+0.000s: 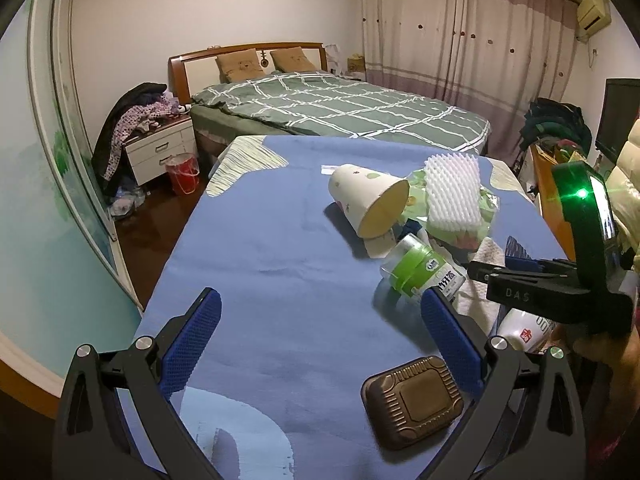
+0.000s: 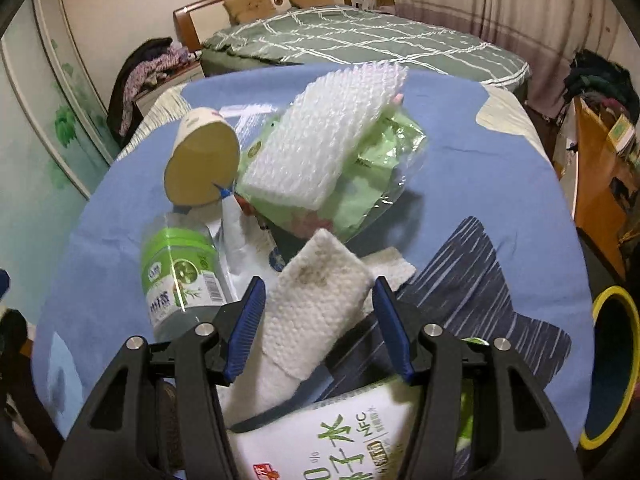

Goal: Collect trash
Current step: 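Grasp the white cloth with the right gripper and drop it into the bin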

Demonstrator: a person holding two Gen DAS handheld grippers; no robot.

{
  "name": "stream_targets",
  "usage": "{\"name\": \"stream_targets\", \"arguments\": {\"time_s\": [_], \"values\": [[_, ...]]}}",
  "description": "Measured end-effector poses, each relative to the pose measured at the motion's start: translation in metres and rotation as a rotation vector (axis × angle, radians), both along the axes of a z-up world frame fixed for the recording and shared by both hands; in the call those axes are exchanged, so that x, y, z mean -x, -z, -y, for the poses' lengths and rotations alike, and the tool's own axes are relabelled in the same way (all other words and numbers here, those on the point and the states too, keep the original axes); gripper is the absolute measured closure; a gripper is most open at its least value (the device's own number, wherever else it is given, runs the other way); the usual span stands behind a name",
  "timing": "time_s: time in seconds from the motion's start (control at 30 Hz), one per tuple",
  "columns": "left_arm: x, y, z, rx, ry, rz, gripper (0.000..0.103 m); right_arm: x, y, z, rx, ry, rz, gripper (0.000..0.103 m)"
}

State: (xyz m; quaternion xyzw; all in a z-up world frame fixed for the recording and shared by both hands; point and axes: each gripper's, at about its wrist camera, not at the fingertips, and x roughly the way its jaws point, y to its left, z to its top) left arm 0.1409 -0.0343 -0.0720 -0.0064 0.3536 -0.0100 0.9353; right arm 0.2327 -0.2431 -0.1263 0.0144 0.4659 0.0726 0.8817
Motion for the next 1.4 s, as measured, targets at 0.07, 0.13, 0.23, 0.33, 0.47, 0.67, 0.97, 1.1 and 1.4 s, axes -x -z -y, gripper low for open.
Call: {"name": "stream_targets", "arguments": {"time_s": [0.07,0.13,0.23,0.33,0.47,0.67,0.97,1.1,1.4], "values": [[-0.001,0.001,0.001,0.002,0.001,-0.001,0.005,0.002,0.0,-0.001,-0.004,-0.007,-0.002,0.085],[-0.001,0.002,0.002,0.002,0.002,-0.001,0.005,0.003,0.0,0.0,-0.024,-0.011,0.002,0.092],[0.001,0.002,0.002,0.0,0.004,-0.001,0.005,0.009,-0.004,0.003,-0.065,-0.009,0.022,0.094],[0.001,0.002,0.002,0.001,0.004,-0.001,0.005,0.015,-0.014,0.012,-0.113,-0.001,0.063,0.095],[0.003,0.003,0.003,0.0,0.009,0.001,0.005,0.031,-0.037,0.02,-0.155,0.007,0.126,0.095],[0.006,0.003,0.011,-0.003,0.028,0.006,0.005,0.057,-0.073,0.039,-0.193,0.022,0.229,0.095],[0.012,0.003,0.024,0.001,0.059,0.01,0.005,0.091,-0.095,0.086,-0.181,0.119,0.305,0.095],[0.012,0.007,0.029,0.007,0.072,0.0,0.005,0.112,-0.092,0.129,-0.145,0.235,0.326,0.094],[0.011,0.02,0.059,-0.006,0.121,-0.033,0.005,0.146,-0.065,0.232,-0.055,0.507,0.297,0.094]]}}
